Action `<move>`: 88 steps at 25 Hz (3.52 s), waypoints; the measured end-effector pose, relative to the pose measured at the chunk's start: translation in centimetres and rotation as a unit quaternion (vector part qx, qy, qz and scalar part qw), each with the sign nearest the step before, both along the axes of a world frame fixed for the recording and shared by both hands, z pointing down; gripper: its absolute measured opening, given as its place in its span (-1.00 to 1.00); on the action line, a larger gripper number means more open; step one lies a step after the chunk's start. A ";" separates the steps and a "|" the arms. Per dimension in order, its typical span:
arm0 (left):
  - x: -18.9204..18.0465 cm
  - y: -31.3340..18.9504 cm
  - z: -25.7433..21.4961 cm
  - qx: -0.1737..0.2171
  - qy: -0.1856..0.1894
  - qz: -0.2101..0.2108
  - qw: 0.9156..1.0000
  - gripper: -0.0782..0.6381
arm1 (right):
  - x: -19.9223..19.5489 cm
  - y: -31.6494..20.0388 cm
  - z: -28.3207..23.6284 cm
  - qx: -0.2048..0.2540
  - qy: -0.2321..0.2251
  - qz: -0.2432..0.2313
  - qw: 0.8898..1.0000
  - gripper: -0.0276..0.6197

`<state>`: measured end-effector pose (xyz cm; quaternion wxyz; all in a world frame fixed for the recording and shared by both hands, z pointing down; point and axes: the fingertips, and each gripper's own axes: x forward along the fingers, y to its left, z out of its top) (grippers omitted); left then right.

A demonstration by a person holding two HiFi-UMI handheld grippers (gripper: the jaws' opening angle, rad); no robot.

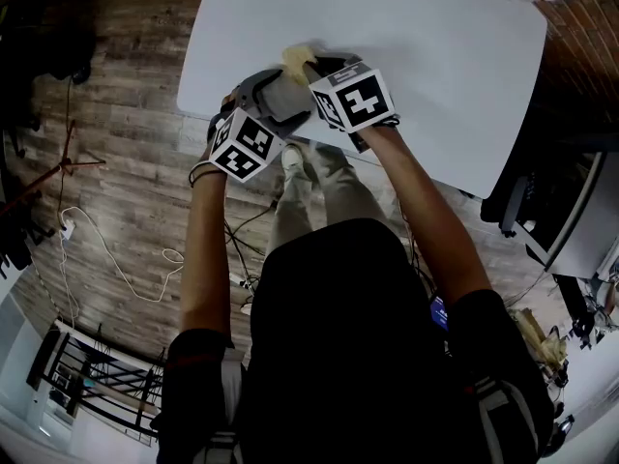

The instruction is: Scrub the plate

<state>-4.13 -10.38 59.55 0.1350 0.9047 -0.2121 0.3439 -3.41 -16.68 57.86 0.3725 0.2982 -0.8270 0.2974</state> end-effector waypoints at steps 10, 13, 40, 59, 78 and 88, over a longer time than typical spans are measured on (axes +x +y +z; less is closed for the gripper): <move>0.0 0.0 0.1 -0.001 0.001 -0.002 1.000 0.25 | 1.6 -0.3 0.0 -0.002 0.003 0.014 1.000 -0.78; -0.1 0.0 0.1 -0.001 0.001 -0.002 1.000 0.25 | 2.4 -0.5 -0.1 -0.002 0.006 0.023 1.000 -0.78; 0.1 0.1 -0.1 -0.001 0.003 0.003 1.000 0.25 | 4.9 -0.6 -0.5 0.005 0.008 0.042 0.999 -0.78; 0.1 0.0 0.0 0.000 0.004 0.002 1.000 0.25 | 4.1 -0.2 -0.3 0.001 0.005 0.039 0.999 -0.78; 0.1 0.1 -0.1 0.002 0.008 0.005 1.000 0.25 | 0.9 2.5 0.3 -0.015 0.002 0.000 1.000 -0.78; 0.1 0.1 0.0 0.003 0.008 0.004 1.000 0.25 | 0.1 3.5 0.6 -0.022 -0.002 -0.005 1.000 -0.78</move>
